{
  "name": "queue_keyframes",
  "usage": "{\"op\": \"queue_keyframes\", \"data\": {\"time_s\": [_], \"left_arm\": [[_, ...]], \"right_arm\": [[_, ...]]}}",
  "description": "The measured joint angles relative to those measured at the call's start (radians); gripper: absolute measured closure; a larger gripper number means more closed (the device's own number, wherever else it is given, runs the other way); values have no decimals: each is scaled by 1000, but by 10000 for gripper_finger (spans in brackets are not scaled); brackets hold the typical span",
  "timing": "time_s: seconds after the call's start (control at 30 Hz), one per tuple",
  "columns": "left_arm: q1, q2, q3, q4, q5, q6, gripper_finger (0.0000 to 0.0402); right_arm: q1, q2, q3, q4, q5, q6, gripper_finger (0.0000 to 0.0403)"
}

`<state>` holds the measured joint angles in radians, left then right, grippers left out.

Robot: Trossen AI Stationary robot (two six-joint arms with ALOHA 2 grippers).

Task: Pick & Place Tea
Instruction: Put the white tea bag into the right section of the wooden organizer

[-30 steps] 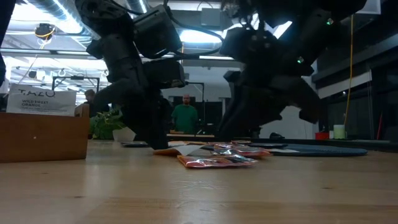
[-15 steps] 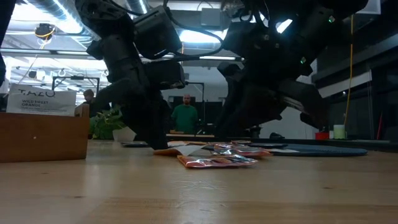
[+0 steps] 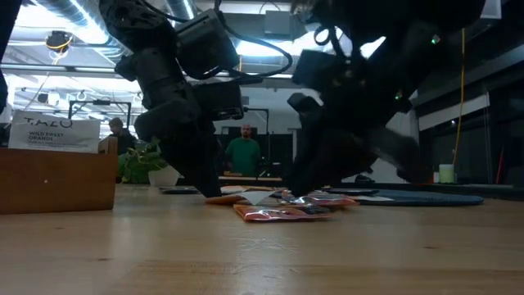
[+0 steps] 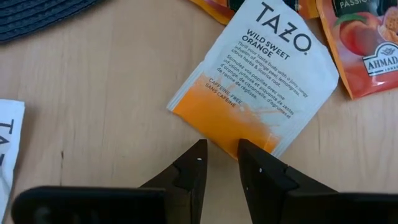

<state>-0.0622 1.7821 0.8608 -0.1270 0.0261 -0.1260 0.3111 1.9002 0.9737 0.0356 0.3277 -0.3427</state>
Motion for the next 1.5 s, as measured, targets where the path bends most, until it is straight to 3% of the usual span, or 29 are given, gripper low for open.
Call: {"op": "queue_keyframes", "data": {"time_s": [0.47, 1.23, 1.5], "left_arm": [[0, 0, -1, 23, 10, -21, 313], [0, 0, 0, 17, 11, -37, 313], [0, -13, 0, 10, 12, -44, 313]], "right_arm": [[-3, 63, 2, 85, 133, -6, 331], [-37, 63, 1, 171, 106, -4, 332], [-40, 63, 1, 174, 62, 0, 394]]}}
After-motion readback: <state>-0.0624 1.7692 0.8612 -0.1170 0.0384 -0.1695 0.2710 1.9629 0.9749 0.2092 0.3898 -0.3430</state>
